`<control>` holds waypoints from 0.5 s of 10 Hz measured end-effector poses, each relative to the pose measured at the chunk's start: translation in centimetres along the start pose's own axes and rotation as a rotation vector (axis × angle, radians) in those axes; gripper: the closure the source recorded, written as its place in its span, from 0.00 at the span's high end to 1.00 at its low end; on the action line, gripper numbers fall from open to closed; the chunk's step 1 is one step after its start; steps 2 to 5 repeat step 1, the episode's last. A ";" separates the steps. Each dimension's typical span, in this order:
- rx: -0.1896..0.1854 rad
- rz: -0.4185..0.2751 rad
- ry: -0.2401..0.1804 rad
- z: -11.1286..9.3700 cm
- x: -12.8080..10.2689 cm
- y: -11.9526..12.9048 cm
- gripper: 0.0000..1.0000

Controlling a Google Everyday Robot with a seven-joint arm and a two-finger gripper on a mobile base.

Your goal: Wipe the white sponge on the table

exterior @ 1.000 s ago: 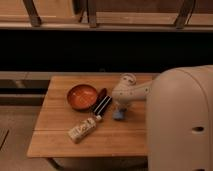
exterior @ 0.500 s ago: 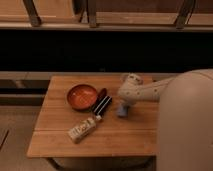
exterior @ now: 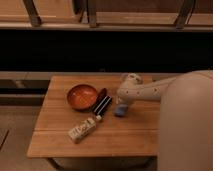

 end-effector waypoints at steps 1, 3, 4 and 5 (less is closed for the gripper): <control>-0.003 0.000 0.001 0.0 0.0 0.0 0.80; -0.003 0.000 0.001 0.0 0.0 0.0 0.80; -0.003 0.000 0.001 0.0 0.0 0.0 0.80; -0.003 0.000 0.001 0.0 0.0 0.0 0.80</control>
